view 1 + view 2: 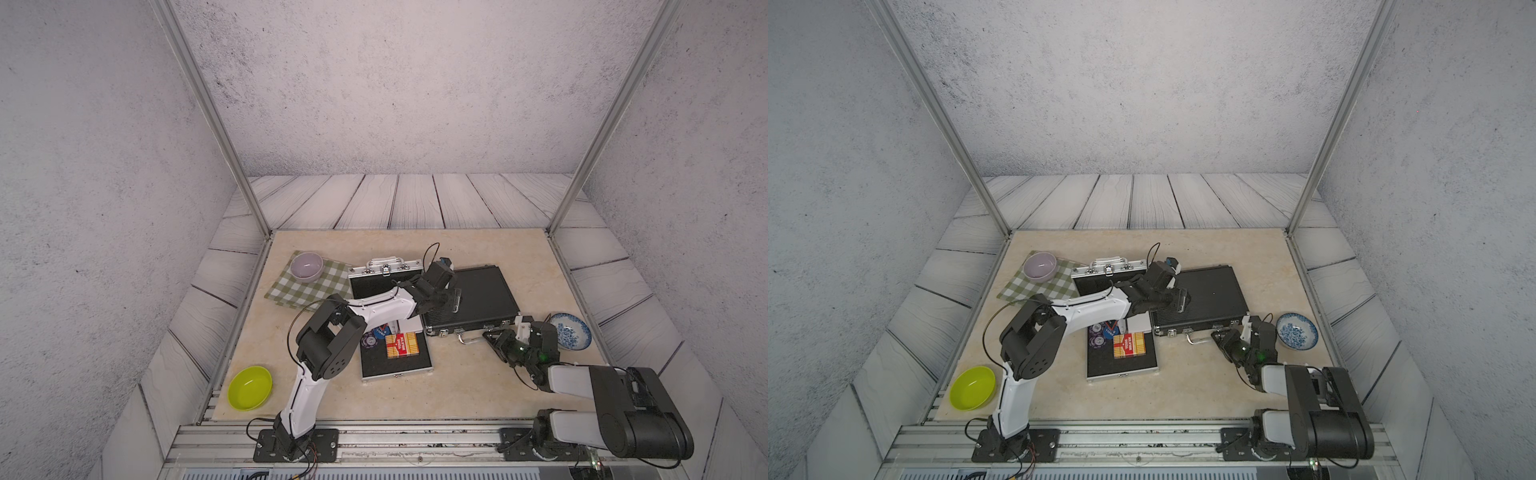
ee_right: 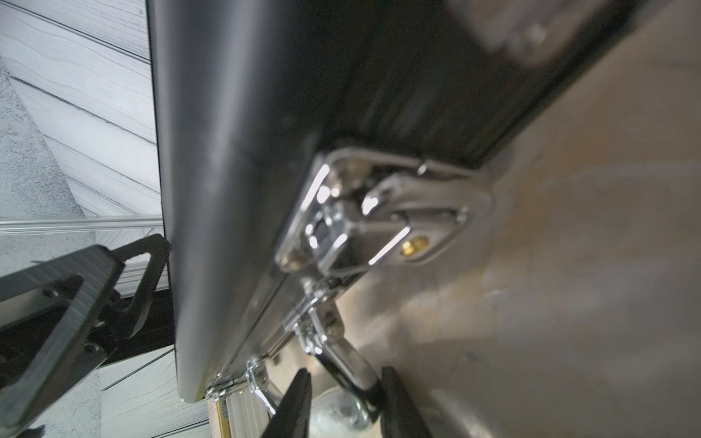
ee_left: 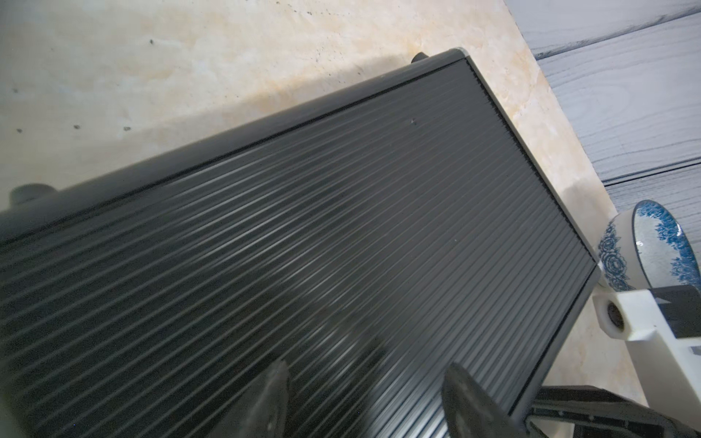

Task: Open the poker set cases
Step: Pick up the poker set case from the center of the board.

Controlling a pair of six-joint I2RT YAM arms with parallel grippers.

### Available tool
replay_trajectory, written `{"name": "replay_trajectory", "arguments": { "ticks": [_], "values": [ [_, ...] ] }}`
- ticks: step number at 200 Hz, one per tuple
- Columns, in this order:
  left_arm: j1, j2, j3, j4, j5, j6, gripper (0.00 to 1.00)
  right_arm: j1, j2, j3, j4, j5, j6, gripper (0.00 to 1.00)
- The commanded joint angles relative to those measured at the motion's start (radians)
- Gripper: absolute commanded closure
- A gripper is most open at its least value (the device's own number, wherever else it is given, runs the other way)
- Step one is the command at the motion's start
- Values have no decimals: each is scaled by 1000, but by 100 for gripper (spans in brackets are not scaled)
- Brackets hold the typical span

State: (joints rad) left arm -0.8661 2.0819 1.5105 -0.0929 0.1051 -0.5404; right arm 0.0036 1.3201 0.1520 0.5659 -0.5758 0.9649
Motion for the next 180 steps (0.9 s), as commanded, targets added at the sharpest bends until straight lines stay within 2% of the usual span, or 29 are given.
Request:
{"name": "replay_trajectory", "arguments": {
  "ticks": [1, 48, 107, 166, 180],
  "values": [
    [-14, 56, -27, -139, 67, -23, 33, 13, -35, 12, 129, -82, 18, 69],
    [-14, 52, -26, -139, 65, -21, 33, 13, -78, 19, 68, -53, 21, 67],
    [-14, 46, -27, -139, 64, -22, 33, 14, 12, 37, 68, -72, 62, 66],
    [-14, 41, -30, -134, 62, -30, 33, 15, 121, 27, 152, -88, 181, 72],
    [-14, 39, -27, -134, 63, -30, 33, 15, 113, 27, 150, -85, 196, 78]
  ]
}}
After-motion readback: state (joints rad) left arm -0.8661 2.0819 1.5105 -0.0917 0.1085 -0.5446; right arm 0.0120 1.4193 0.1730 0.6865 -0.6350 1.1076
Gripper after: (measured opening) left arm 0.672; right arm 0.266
